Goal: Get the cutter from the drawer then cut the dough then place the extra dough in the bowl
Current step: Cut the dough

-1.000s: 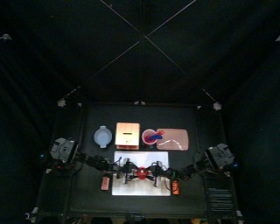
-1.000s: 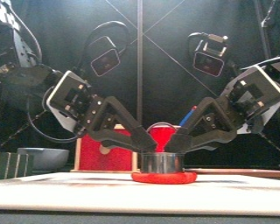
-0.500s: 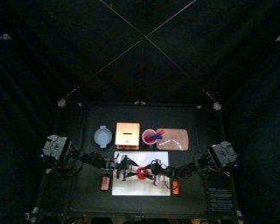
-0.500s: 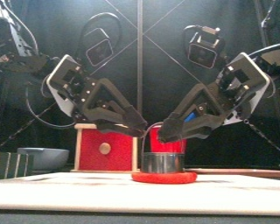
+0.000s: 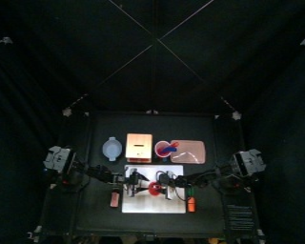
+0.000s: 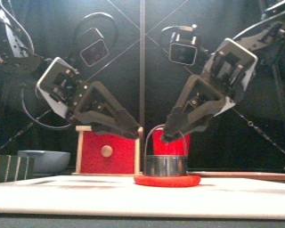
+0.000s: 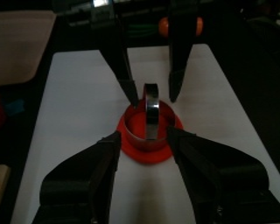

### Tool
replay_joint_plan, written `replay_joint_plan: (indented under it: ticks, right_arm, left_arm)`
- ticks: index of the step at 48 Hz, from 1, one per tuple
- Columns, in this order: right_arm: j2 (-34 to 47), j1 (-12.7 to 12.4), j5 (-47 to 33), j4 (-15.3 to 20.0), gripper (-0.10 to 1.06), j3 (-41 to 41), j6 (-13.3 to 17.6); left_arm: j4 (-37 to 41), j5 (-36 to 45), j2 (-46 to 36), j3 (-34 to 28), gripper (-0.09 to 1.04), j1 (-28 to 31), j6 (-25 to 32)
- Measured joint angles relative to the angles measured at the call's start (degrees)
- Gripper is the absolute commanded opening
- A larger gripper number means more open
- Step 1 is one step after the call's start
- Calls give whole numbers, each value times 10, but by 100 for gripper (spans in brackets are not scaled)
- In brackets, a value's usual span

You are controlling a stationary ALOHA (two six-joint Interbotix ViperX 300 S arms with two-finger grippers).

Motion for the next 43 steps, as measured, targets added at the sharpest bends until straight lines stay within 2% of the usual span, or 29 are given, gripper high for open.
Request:
replay_joint_plan:
  ticks: [10, 15, 24, 33, 43]
  right_arm:
    - [-8, -32, 158, -32, 78, -59, 3]
    - [-8, -47, 204, -43, 78, -81, 3]
    - [1, -57, 256, -64, 78, -113, 13]
    - [18, -56, 305, -110, 78, -133, 66]
    - [25, -54, 323, -201, 78, -148, 154]
  left_arm:
    - [2, -5, 32, -1, 65, 2, 24]
    - [2, -6, 37, -4, 59, 2, 34]
    - [2, -7, 38, -6, 56, 2, 36]
    - [2, -11, 49, -13, 56, 1, 37]
    - [2, -12, 71, -25, 56, 0, 35]
